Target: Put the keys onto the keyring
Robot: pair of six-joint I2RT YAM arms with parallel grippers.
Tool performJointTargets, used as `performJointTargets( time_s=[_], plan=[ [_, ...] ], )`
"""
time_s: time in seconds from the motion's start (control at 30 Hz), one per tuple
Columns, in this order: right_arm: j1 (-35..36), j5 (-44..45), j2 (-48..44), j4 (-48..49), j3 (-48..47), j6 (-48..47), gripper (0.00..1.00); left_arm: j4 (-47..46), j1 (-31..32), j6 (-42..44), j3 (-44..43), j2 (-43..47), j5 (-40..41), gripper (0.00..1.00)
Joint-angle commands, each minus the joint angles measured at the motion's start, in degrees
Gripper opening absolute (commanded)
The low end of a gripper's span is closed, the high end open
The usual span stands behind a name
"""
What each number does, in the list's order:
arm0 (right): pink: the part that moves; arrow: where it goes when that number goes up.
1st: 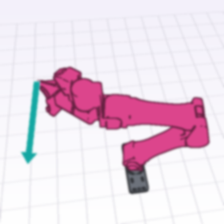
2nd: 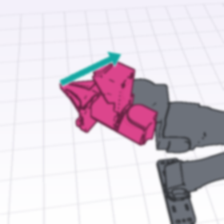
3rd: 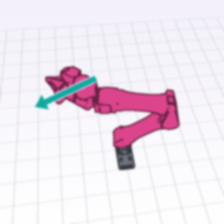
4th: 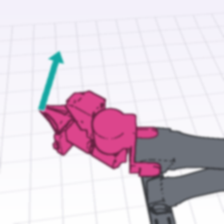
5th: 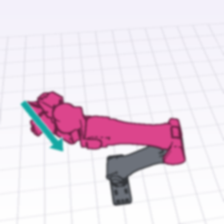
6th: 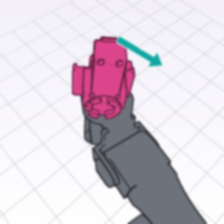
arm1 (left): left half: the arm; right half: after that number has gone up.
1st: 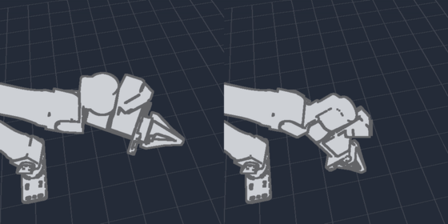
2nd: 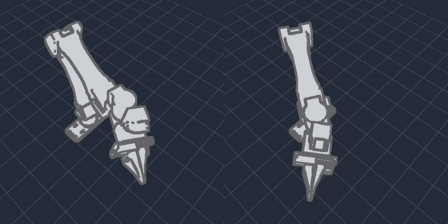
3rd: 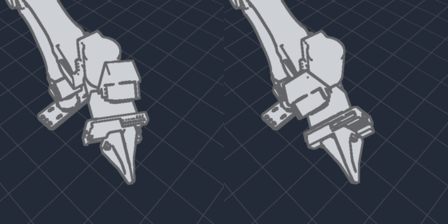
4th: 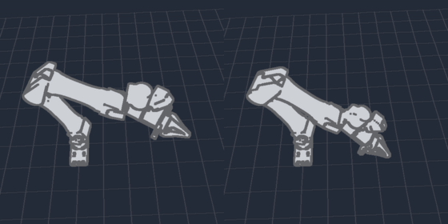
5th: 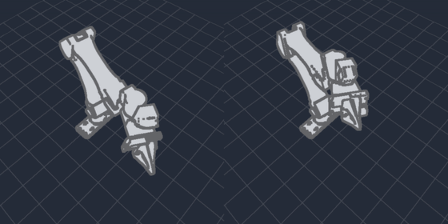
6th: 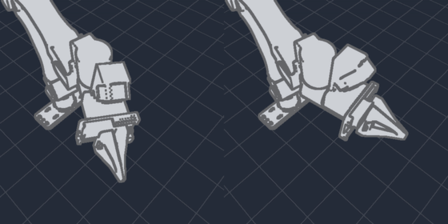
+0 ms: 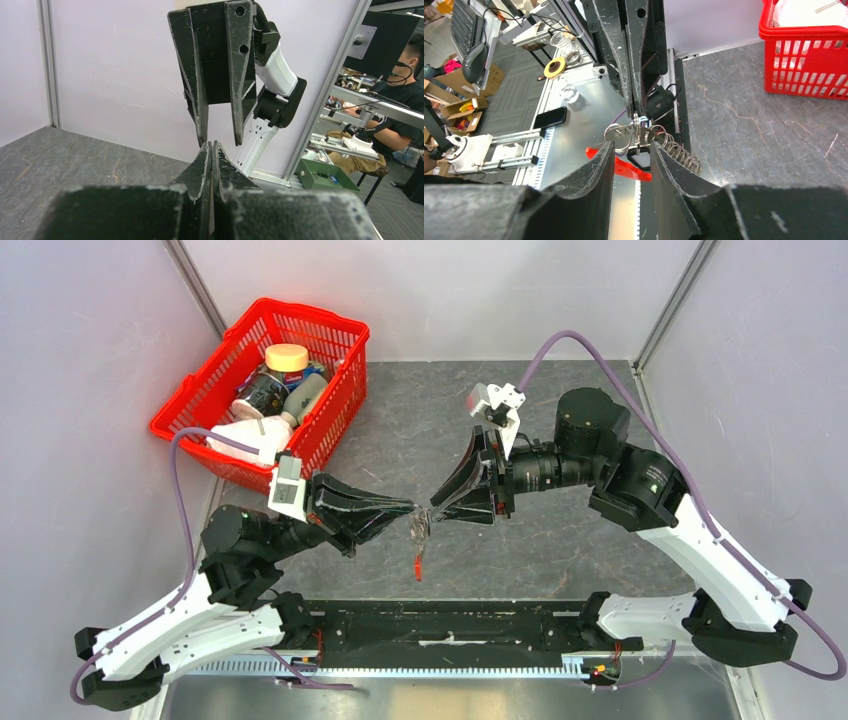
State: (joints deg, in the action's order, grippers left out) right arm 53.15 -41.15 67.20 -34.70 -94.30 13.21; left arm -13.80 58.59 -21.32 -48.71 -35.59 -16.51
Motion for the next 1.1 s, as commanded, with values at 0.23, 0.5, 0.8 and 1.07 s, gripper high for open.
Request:
performJointTargets(
  time_s=[0.23, 0.5, 0.8, 1.07],
  plan=[
    [0.31, -1.07, 1.90, 1.75, -0.64, -0.57, 0.39, -3.69, -0.15, 1.68, -0.77, 0.69, 0.87, 0.02],
    [0.31, -2.02, 1.89, 3.60, 0.24, 0.57, 0.38, -3.75, -0.14, 1.65, -0.69, 0.75, 0.91, 0.02],
    [0.38, -3.25, 2.54, 4.16, 0.17, 1.16, 0.32, -3.86, -0.20, 1.70, -0.69, 0.79, 1.21, 0.02],
    [0.38, -4.12, 3.12, 4.82, 0.57, 1.72, 0.32, -3.85, -0.14, 1.89, -0.69, 0.87, 1.66, 0.02]
  ],
)
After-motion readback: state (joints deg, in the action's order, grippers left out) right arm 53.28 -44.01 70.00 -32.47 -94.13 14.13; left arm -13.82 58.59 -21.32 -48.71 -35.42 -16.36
